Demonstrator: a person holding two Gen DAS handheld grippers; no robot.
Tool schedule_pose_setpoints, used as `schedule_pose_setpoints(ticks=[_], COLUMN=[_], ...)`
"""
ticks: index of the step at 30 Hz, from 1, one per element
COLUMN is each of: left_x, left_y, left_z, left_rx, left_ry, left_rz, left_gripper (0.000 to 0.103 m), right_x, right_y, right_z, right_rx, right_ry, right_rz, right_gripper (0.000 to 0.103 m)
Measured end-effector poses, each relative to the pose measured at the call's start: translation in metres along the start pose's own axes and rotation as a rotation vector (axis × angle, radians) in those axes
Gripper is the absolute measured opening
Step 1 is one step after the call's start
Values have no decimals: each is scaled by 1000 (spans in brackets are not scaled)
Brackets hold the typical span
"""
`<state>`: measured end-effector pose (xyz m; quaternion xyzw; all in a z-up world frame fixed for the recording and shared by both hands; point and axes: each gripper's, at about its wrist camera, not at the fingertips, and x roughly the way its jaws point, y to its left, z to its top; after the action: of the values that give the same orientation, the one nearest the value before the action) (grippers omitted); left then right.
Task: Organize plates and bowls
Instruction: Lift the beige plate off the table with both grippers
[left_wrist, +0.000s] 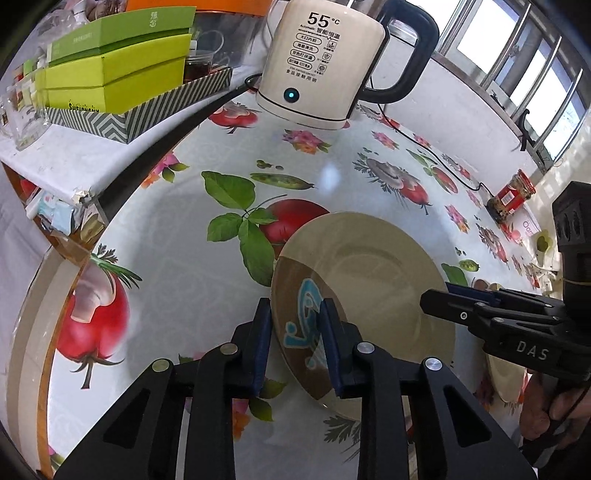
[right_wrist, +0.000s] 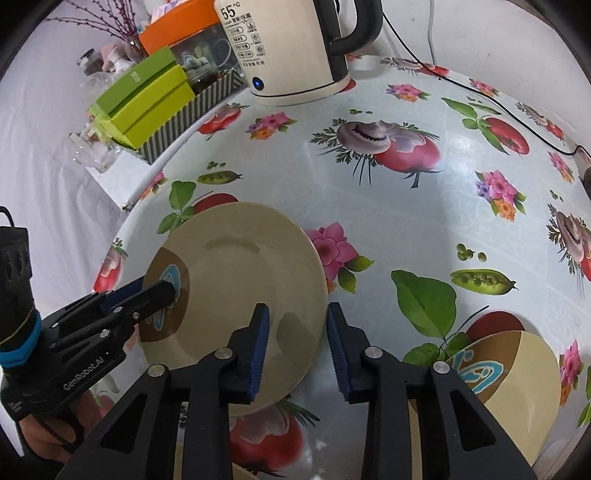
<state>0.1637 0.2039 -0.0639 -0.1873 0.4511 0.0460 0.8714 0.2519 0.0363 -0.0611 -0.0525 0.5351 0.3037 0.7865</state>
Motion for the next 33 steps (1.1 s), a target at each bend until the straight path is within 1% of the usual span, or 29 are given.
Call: schedule_pose_setpoints(ticks=[4,14,26,33], left_x=[1,-1,-23,-39], left_y=[2,0,-1,-5], left_z=[1,1,3,4], left_rx=[-3,-1,-1,6], left_ry=[0,-2,-32,-52], left_rz=[-11,-7,-2,-6], left_gripper=[27,27,27,27], right_x=[4,1,-12,-27], right_y=[-4,-3,10,16], right_z=[0,0,-2,-3], right_rx=[7,7,-16,-20], right_ry=[4,-1,-10,-29], right_rz=[14,7,1,0], right_gripper=[28,26,25,25])
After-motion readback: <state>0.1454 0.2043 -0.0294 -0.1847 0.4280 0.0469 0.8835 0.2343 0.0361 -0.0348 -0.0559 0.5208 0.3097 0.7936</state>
